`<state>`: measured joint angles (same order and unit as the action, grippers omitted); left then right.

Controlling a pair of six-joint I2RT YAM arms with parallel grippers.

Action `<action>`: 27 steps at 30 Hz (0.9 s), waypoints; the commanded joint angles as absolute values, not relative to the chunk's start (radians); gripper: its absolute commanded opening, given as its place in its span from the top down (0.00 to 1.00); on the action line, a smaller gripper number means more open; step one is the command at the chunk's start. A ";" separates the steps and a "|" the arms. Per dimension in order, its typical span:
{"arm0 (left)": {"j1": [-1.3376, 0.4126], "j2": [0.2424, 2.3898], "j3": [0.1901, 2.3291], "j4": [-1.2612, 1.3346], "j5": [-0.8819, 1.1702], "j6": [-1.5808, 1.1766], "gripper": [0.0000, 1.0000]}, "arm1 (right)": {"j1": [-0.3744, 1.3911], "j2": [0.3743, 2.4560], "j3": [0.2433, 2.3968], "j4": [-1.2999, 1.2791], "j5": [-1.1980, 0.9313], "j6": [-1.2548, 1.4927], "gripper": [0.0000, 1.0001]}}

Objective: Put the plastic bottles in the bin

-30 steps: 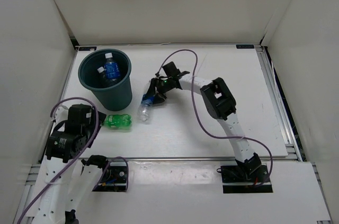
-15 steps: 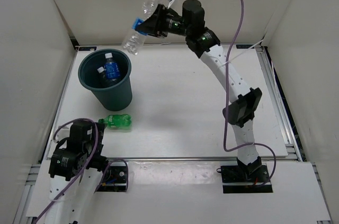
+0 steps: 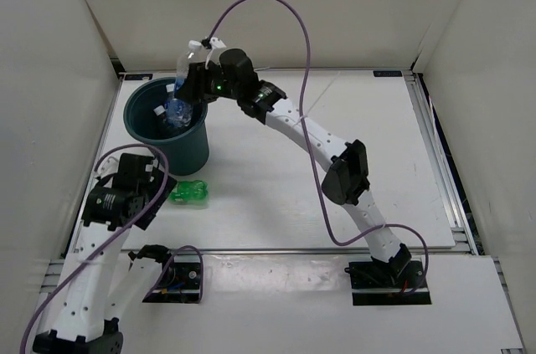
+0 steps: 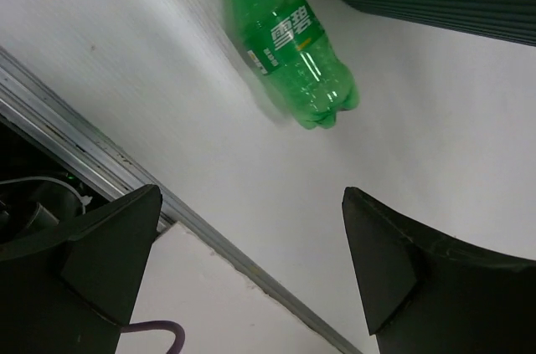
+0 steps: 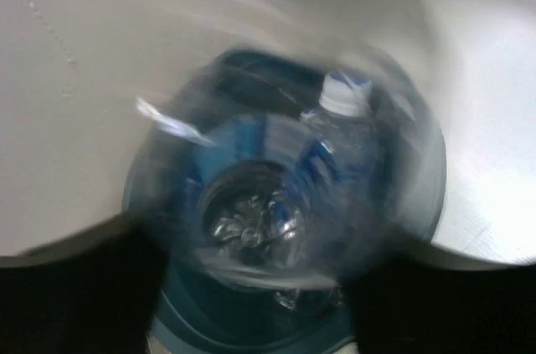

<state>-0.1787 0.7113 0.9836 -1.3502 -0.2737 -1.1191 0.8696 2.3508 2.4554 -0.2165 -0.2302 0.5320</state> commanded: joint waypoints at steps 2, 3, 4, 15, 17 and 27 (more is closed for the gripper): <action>-0.173 0.742 0.979 -1.422 -0.264 -1.087 0.00 | 0.922 2.269 2.494 -0.204 -0.083 0.328 0.03; -0.173 0.742 0.957 -1.411 -0.264 -1.101 0.00 | 0.934 2.251 2.482 -0.215 -0.059 0.313 0.00; -0.173 0.742 0.945 -1.379 -0.264 -1.130 0.00 | 0.934 2.206 2.473 -0.230 -0.034 0.301 0.00; -0.164 0.696 0.669 -1.036 -0.298 -1.469 0.00 | 0.934 1.872 2.345 -0.485 0.117 0.311 0.00; -0.164 0.732 0.629 -1.002 -0.317 -1.508 0.00 | 0.934 1.842 2.333 -0.546 0.092 0.285 0.00; -0.117 0.802 0.480 -0.709 -0.334 -1.618 0.00 | 0.934 1.595 2.125 -0.718 0.087 0.276 0.00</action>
